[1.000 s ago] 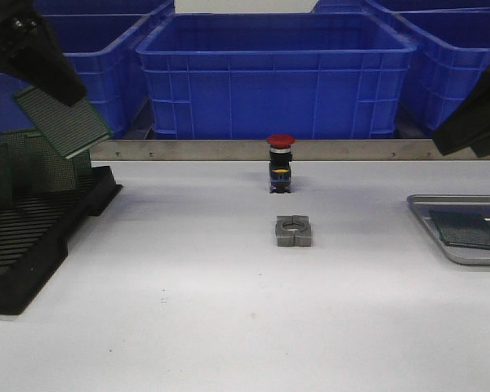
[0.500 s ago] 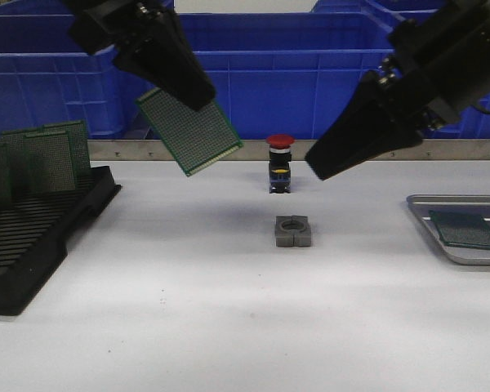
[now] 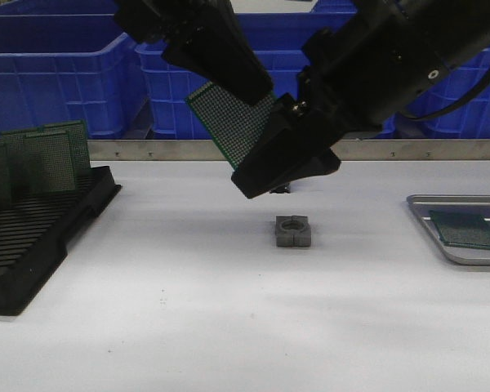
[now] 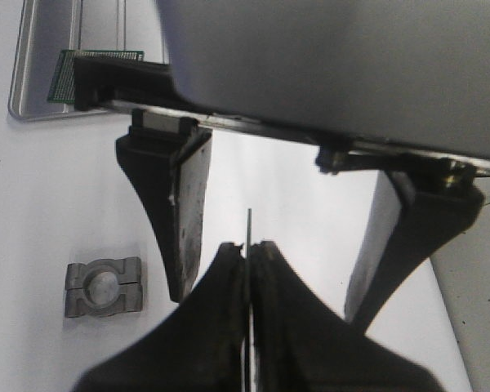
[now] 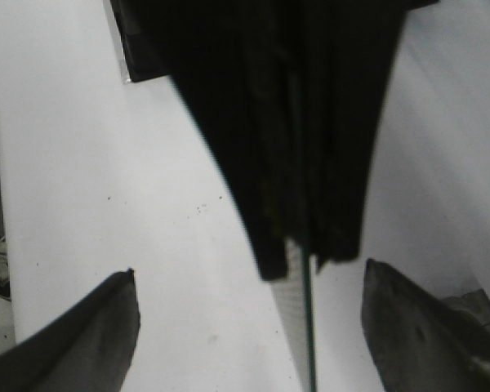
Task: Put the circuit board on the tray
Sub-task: 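Grasp the second board with the right gripper, releasing the left gripper, then lower the second board onto the silver tray and open the right gripper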
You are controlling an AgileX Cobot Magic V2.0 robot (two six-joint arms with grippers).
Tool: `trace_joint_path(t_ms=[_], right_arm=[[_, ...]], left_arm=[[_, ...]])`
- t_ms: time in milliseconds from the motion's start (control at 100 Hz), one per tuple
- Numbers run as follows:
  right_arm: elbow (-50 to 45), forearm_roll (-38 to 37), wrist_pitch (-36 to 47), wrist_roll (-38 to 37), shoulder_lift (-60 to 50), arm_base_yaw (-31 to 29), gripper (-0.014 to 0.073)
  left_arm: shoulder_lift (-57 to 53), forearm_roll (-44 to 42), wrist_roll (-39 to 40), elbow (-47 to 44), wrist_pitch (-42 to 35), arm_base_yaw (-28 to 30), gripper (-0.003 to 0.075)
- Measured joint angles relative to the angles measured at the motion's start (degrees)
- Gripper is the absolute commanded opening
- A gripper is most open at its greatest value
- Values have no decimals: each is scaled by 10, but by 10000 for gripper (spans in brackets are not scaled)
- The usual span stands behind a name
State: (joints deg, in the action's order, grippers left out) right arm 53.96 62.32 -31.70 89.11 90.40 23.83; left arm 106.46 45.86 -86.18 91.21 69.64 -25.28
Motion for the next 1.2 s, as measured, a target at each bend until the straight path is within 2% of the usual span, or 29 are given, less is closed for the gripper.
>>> trace_joint_path(t_ms=[140,250,290,350,410,510,560,610,720,830,990,1200], right_arm=[[0,46,19,1,6,0,113],[0,68,23,2,6,0,-76],[0,68,20,7,6,0,-65],[0,65,12,13,6,1,-69],[0,65,10,13,6,1,-69],[0,72,8,1,7,1,-69],[-1,77,10,-13,6,1,-69],[-9,80,10,-30,6,-1,-69],[-34,81,11,-84,7,-18,-69],[-60,82,11,-143,7,-62,-69],[-76,82,14,-194,7,-163,-69],[-76,83,22,-202,45,-302,-67]], left_arm=[[0,2,0,0,0,0,-20],[0,3,0,1,-1,0,-17],[0,3,-3,1,0,0,-8],[0,2,-6,1,4,0,50],[0,2,-6,1,4,0,158],[0,5,-2,1,0,0,387],[0,6,-1,1,0,0,466],[0,6,-1,1,2,5,509],[0,6,0,9,2,25,513],[0,6,6,21,2,51,513],[-1,6,14,26,2,77,512],[-1,6,15,26,2,80,512]])
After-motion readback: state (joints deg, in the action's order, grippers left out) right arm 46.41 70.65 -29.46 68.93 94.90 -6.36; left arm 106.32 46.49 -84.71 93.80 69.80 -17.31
